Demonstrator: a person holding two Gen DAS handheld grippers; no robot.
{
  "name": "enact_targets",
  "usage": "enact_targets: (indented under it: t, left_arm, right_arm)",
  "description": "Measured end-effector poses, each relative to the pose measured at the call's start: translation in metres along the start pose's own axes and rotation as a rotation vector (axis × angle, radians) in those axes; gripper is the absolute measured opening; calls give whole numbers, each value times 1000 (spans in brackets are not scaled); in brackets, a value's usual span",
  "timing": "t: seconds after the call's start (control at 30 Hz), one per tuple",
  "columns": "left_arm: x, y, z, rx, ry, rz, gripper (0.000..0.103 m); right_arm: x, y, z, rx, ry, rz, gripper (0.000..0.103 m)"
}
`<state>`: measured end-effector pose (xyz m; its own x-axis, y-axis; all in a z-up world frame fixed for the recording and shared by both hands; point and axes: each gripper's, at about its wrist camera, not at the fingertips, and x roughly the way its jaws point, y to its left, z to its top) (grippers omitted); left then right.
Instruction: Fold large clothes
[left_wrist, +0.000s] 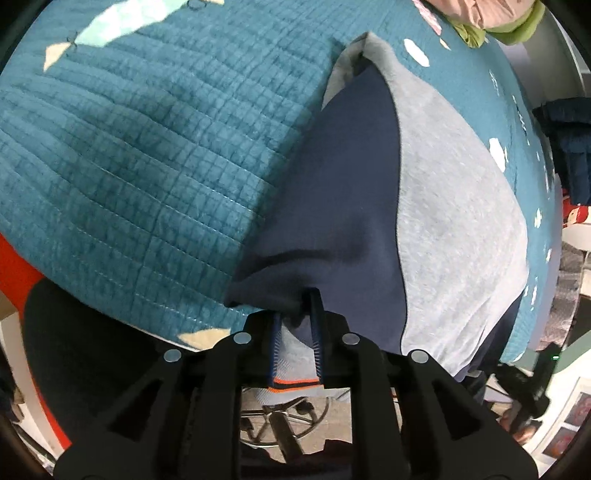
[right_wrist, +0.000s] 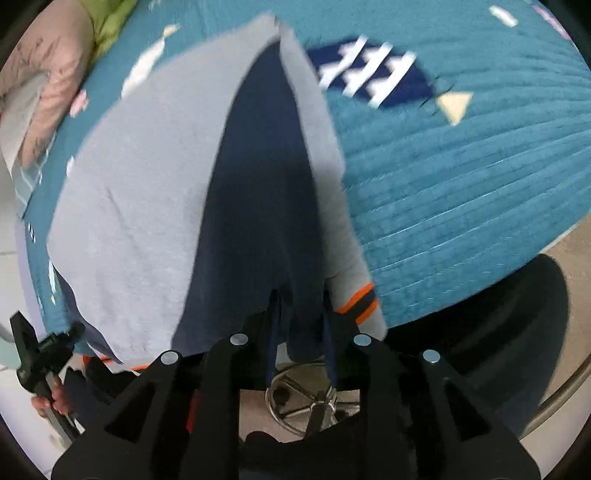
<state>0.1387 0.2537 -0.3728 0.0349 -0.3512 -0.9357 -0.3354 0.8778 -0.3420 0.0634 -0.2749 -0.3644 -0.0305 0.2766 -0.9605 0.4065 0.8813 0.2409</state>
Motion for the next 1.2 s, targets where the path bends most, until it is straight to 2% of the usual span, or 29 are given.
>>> enact_targets:
  t: [0.03, 0.1, 0.17, 0.4, 0.6, 0.73, 0.8, 0.87, 0.93, 1.0, 1.1, 1.17, 1.2]
  left_arm:
    - [0, 0, 1, -15, -4, -11, 15]
    - [-7, 3, -1, -39, -38, -38, 2]
    - [-16, 1, -5, -16, -64, -19, 2]
    - [-45, -11, -27, 11, -105, -8, 1]
    - [-31, -12, -48, -18, -63, -18, 1]
    - [-9, -6, -54, 5, -55, 52, 2]
    - [6, -4, -49, 7, -31, 74, 1]
    - [3, -10, -50, 37, -30, 100, 4]
    - [-5, -17, -51, 64, -36, 131, 10]
    - [-18, -21, -53, 88, -70, 151, 13]
    - [-35, -28, -62, 119, -109, 175, 13]
    - [-39, -41, -66, 172, -152, 228, 13]
    - [-38, -48, -67, 196, -172, 244, 13]
  right_arm:
    - [1, 0, -1, 7, -11, -2, 21]
    - [-3, 2, -1, 19, -30, -9, 12]
    - [-10, 0, -2, 32, -57, -4, 7]
    - [-35, -13, 0, 27, -88, 19, 6]
    - [-43, -20, 4, 33, -114, -5, 6]
    - [-14, -26, 11, 49, -66, -29, 6]
    - [-1, -21, 13, 5, -50, -81, 9]
    - [-4, -18, 13, 3, -46, -91, 15]
    - [-14, -18, 11, -1, -37, -121, 32]
    - [-32, -21, 6, 9, -77, -148, 39]
    - [-59, -17, -4, -9, -169, -152, 39]
    - [-67, 1, -9, -90, -228, -160, 39]
    - [-66, 7, -10, -121, -241, -165, 33]
